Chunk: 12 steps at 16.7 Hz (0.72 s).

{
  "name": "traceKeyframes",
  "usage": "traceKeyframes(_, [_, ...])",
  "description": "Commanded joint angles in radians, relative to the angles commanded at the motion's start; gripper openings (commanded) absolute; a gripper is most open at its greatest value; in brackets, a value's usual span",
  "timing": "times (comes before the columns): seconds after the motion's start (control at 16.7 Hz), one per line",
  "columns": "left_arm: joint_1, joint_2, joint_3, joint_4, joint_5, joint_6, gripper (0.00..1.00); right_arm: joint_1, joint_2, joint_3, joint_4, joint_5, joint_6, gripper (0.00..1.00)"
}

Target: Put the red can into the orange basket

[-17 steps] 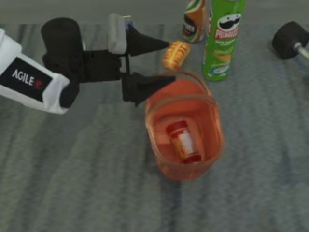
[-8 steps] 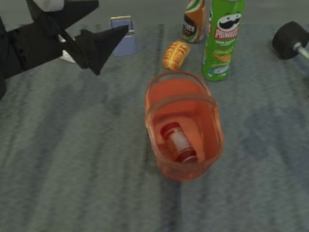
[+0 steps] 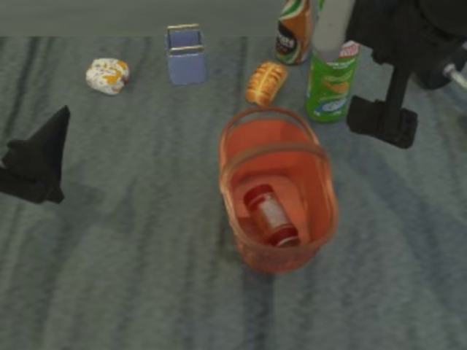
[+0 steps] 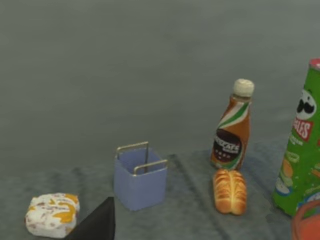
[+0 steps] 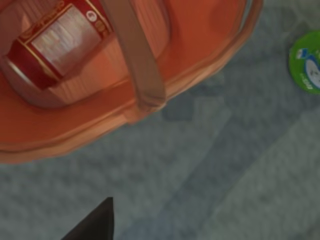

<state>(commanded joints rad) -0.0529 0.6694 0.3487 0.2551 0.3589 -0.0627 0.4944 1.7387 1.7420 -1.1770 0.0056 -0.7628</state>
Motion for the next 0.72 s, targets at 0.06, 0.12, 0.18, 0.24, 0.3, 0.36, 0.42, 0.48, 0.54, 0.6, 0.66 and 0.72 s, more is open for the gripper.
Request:
traceKeyframes(0.06, [0.012, -0.106, -0.054, -0.043, -0.052, 0.005, 1.00, 0.025, 0.095, 0.095, -0.061, 0.001, -0.040, 1.00])
traceKeyframes(0.12, [0.024, -0.207, -0.104, -0.082, -0.101, 0.011, 1.00, 0.048, 0.180, 0.179, -0.116, 0.001, -0.075, 1.00])
traceKeyframes(0.18, [0.034, -0.300, -0.151, -0.118, -0.148, 0.018, 1.00, 0.071, 0.264, 0.263, -0.170, 0.001, -0.110, 1.00])
traceKeyframes(0.24, [0.043, -0.383, -0.194, -0.150, -0.191, 0.025, 1.00, 0.092, 0.340, 0.340, -0.219, 0.002, -0.142, 1.00])
traceKeyframes(0.3, [0.051, -0.455, -0.232, -0.177, -0.230, 0.033, 1.00, 0.111, 0.407, 0.408, -0.263, 0.002, -0.171, 1.00])
traceKeyframes(0.36, [0.057, -0.516, -0.265, -0.200, -0.265, 0.040, 1.00, 0.126, 0.462, 0.463, -0.299, 0.001, -0.195, 1.00])
traceKeyframes(0.42, [0.062, -0.568, -0.293, -0.219, -0.295, 0.047, 1.00, 0.141, 0.511, 0.513, -0.333, 0.001, -0.217, 1.00])
traceKeyframes(0.48, [0.067, -0.609, -0.315, -0.234, -0.321, 0.053, 1.00, 0.153, 0.550, 0.552, -0.360, 0.000, -0.235, 1.00])
traceKeyframes(0.54, [0.070, -0.639, -0.332, -0.245, -0.340, 0.057, 1.00, 0.162, 0.579, 0.581, -0.380, 0.000, -0.248, 1.00])
traceKeyframes(0.6, [0.072, -0.660, -0.343, -0.252, -0.353, 0.061, 1.00, 0.168, 0.597, 0.599, -0.392, 0.000, -0.256, 1.00])
traceKeyframes(0.66, [0.073, -0.669, -0.349, -0.255, -0.359, 0.063, 1.00, 0.171, 0.606, 0.608, -0.398, -0.001, -0.260, 1.00])
traceKeyframes(0.72, [0.073, -0.669, -0.349, -0.255, -0.359, 0.063, 1.00, 0.171, 0.606, 0.608, -0.398, -0.001, -0.260, 1.00])
